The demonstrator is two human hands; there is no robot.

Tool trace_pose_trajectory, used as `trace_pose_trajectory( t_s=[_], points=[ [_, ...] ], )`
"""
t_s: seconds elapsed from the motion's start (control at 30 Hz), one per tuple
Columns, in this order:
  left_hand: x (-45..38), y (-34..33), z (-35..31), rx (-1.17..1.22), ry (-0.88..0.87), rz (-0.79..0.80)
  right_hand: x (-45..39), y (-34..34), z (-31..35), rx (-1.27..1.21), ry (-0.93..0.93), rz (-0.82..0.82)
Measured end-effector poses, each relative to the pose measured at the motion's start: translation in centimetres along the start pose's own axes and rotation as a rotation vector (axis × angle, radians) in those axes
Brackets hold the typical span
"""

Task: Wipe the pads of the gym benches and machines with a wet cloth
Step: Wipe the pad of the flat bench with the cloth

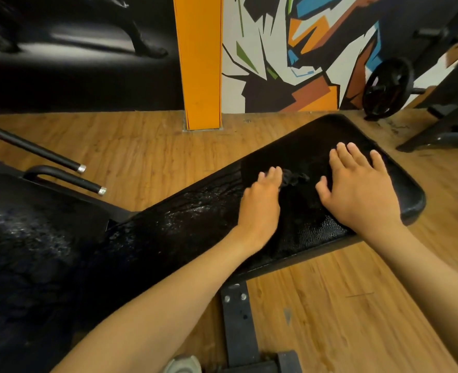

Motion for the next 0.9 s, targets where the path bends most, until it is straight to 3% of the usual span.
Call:
trace_pose_trajectory(
  t_s=[0.27,0.47,0.57,0.77,0.9],
  points=[
    [10.3,-0.5,-3.2,0.192,-0.250,0.172,0.2,0.4,0.1,-0.007,-0.002,0.006],
    [-1.9,-0.7,2.0,0.182,0.006,0.063,0.0,-0.3,0.0,0.035,-0.007,0.029],
    [-3.0,-0.5,2.3,0.157,0.093,0.016,-0.1,-0.7,0.2,0.071,0.016,0.044],
    [6.9,1.0,-1.0,0.084,-0.116,-0.019,-0.3,-1.4,0.2,0.084,0.016,0.051],
    [1.7,0.1,1.8,0.136,-0.049,-0.023,-0.3,-1.2,0.2,0.087,0.019,0.076]
  ],
)
Point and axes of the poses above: each hand's wrist, its own x-axis away from the middle knuckle, its own y-axis out of the back of the hand, z = x × y, the point moved 10 cm from there along -x, towards the middle knuckle, and after that the axes turned 5 degrees about z, right-handed, at the moved point
